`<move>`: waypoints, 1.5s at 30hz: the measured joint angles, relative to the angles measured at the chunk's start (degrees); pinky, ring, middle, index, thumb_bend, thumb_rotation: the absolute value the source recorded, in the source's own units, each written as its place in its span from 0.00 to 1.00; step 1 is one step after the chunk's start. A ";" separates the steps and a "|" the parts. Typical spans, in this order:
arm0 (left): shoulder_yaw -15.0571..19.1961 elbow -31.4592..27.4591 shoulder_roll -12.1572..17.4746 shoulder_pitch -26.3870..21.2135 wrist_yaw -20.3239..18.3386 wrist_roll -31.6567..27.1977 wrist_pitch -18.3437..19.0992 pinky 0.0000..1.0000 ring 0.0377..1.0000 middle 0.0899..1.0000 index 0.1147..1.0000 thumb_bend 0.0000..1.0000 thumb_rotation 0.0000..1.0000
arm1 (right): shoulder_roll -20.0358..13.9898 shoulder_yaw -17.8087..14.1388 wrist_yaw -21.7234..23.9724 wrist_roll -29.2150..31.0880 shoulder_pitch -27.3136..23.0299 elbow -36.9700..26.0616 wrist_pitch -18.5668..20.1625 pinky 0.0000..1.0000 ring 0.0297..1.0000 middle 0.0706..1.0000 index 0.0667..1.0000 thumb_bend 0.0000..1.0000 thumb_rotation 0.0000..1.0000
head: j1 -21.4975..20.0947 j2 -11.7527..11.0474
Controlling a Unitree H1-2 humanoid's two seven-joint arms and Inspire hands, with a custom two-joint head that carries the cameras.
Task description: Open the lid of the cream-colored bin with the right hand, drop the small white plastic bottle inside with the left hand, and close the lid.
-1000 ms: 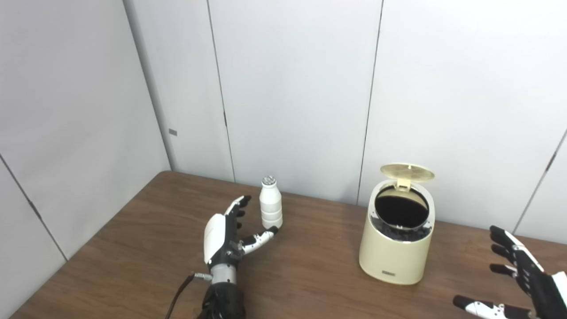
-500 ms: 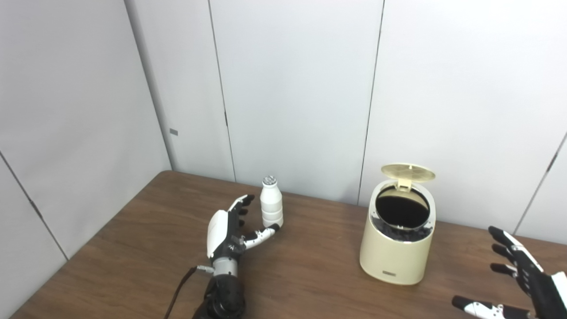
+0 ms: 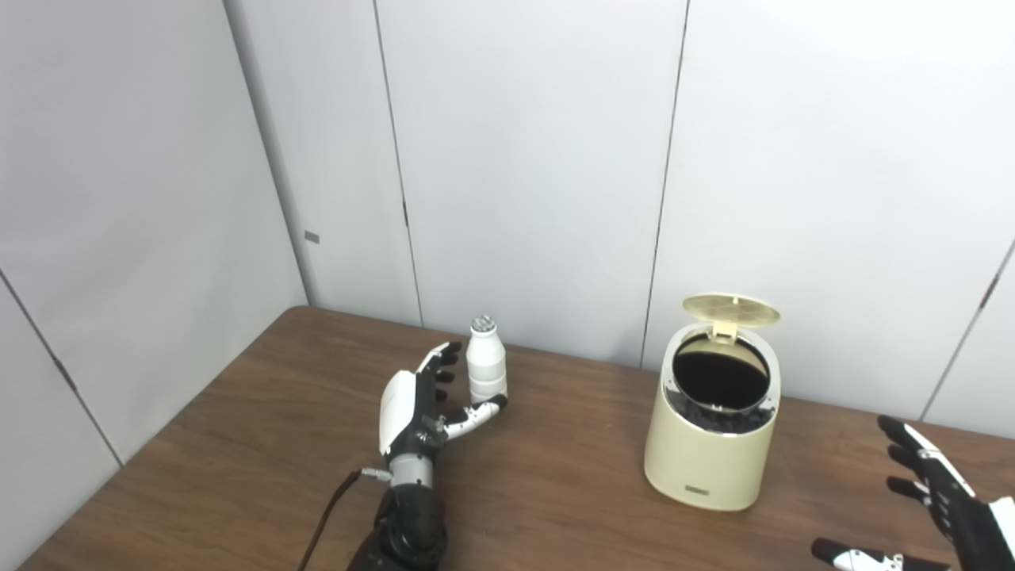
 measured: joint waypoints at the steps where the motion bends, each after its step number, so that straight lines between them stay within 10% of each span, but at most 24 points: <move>1: -0.06 0.01 0.00 -0.02 0.00 -0.03 -0.01 0.65 0.74 0.79 0.82 0.78 0.23 | 0.00 0.01 0.00 -0.02 0.00 0.00 0.00 0.78 0.89 0.91 0.86 0.74 0.00 | -0.09 0.09; 27: -0.54 5.52 0.02 -3.29 0.03 -2.23 -3.77 0.64 0.73 0.78 0.80 0.76 0.17 | 0.06 -0.28 0.56 1.54 0.61 -2.00 0.27 0.77 0.87 0.92 0.90 0.73 0.00 | -0.88 0.62; 30: -0.41 6.86 -0.04 -3.95 0.80 -2.30 -5.41 0.50 0.56 0.60 0.62 0.75 0.04 | 0.02 -0.35 0.73 1.77 0.92 -2.00 0.27 0.76 0.86 0.91 0.89 0.74 0.00 | -0.88 0.79; 32: -0.01 8.17 -0.12 -4.67 2.15 -2.38 -7.15 0.37 0.44 0.45 0.50 0.56 0.01 | -0.02 -0.40 0.95 1.81 1.01 -2.09 0.36 0.76 0.87 0.92 0.89 0.73 0.00 | -0.88 1.14; 45: -0.49 10.85 -0.22 -6.15 7.41 -1.79 -9.89 0.37 0.41 0.41 0.43 0.50 0.00 | -0.11 -0.79 1.56 1.92 1.28 -3.24 1.06 0.78 0.88 0.92 0.90 0.71 0.00 | -0.53 1.67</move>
